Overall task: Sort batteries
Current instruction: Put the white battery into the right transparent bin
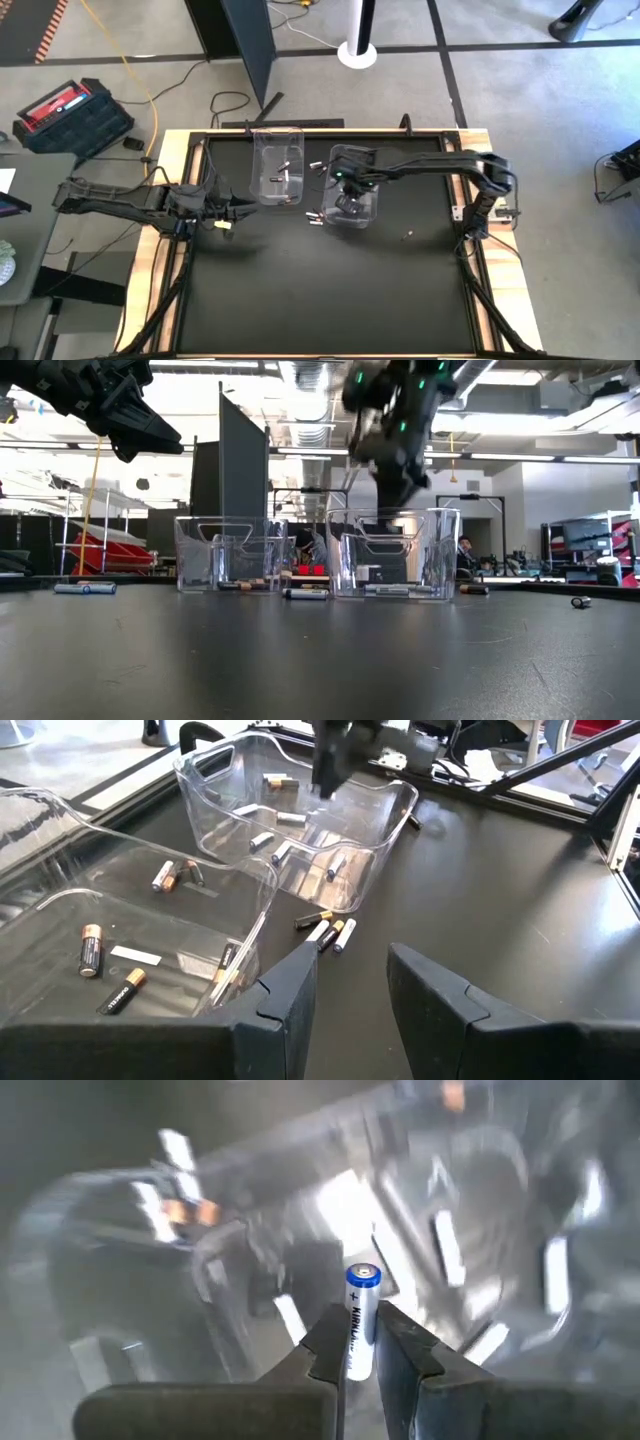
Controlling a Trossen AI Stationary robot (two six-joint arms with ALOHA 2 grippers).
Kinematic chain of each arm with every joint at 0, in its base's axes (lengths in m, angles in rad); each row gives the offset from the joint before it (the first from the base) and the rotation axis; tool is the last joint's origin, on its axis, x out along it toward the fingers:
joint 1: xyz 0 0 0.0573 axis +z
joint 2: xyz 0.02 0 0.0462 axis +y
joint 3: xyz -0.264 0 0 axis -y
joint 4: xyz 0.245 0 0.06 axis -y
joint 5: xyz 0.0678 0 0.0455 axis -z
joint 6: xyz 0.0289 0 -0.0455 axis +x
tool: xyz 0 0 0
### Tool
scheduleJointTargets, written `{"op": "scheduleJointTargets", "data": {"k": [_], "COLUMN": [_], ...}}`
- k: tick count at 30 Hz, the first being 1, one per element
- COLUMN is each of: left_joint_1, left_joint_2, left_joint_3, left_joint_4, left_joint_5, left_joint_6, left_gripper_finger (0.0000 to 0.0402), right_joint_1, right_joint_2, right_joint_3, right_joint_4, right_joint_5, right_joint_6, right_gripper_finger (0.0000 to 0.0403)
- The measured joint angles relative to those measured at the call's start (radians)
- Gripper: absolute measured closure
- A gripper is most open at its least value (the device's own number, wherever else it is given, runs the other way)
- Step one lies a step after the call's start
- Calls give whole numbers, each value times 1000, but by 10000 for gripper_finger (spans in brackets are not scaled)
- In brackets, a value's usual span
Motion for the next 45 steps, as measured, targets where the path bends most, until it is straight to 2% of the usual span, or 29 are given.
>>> {"op": "scheduleJointTargets", "data": {"k": [8,17,23,31,45], "left_joint_1": [0,0,0,0,0], "left_joint_2": [0,0,0,0,0], "left_joint_3": [0,0,0,0,0], "left_joint_4": [0,0,0,0,0], "left_joint_5": [-25,-80,-80,-80,-80], "left_joint_6": [1,1,1,1,1], "left_gripper_finger": [283,283,283,283,283], "right_joint_1": [-30,-58,-83,-68,-63], "right_joint_2": [100,121,129,185,201], "right_joint_3": [2,2,2,0,0], "right_joint_4": [37,47,37,14,29], "right_joint_5": [-126,-127,-126,-128,-129], "right_joint_6": [188,312,317,309,305], "right_gripper_finger": [348,348,348,348,343]}}
